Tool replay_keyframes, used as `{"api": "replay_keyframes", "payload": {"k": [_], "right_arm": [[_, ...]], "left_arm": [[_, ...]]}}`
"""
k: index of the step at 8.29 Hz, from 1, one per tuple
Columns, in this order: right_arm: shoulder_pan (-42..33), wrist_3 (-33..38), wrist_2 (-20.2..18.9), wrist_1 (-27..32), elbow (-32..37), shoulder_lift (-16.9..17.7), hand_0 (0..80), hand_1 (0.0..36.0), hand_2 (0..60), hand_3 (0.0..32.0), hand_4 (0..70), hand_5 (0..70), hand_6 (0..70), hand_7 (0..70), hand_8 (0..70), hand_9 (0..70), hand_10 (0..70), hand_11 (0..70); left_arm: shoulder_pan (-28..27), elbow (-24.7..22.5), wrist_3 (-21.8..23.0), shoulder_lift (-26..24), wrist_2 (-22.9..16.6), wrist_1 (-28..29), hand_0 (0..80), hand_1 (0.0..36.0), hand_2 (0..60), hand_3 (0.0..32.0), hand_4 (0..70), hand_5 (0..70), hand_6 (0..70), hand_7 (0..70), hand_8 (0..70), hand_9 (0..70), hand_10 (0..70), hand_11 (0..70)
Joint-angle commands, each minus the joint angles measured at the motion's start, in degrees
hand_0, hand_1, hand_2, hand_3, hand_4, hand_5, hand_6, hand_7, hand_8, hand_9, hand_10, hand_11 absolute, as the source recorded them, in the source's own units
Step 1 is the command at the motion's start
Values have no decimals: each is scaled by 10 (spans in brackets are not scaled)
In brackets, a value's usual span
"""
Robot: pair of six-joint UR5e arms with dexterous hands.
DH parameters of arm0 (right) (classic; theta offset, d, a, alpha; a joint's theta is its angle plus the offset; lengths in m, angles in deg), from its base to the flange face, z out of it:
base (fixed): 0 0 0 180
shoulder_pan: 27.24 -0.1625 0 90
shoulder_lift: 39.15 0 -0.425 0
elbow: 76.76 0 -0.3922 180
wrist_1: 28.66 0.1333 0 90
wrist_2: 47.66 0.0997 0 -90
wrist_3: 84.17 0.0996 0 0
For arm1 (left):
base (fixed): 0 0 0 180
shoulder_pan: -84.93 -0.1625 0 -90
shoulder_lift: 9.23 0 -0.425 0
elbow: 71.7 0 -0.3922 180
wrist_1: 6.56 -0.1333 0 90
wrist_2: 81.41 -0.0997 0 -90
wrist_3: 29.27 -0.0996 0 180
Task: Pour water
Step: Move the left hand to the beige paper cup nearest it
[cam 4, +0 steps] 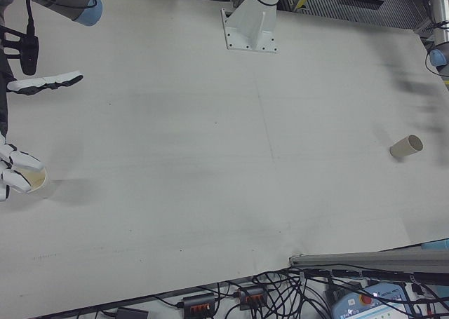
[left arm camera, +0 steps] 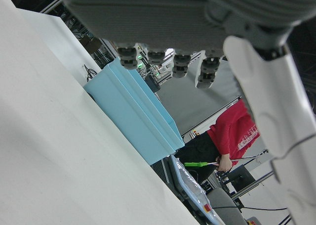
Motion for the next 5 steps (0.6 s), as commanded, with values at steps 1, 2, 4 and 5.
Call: {"api": "replay_keyframes", "payload": {"k": [1, 2, 4, 5], "right_arm": [[12, -7, 5, -1, 4, 0, 466, 83, 0, 28, 79, 245, 82, 183, 49, 50, 0, 0], [14, -11, 5, -1, 5, 0, 465, 80, 0, 24, 75, 243, 81, 178, 48, 49, 0, 0], [17, -12, 5, -1, 5, 0, 465, 81, 0, 20, 75, 243, 79, 177, 45, 46, 0, 0], [17, -12, 5, -1, 4, 2, 466, 83, 0, 30, 69, 242, 76, 176, 43, 43, 0, 0]], "left_arm": [[-35, 18, -29, -36, 8, -27, 523, 52, 0, 0, 163, 93, 53, 96, 52, 5, 34, 61], [-51, 32, -39, -55, 8, -32, 526, 56, 0, 0, 168, 100, 54, 99, 54, 5, 31, 57], [-108, 34, -40, -60, 50, -36, 531, 63, 0, 0, 166, 104, 51, 99, 59, 5, 30, 56], [-144, 35, -39, -66, 83, -37, 532, 65, 0, 0, 166, 106, 51, 98, 61, 5, 27, 51]]}}
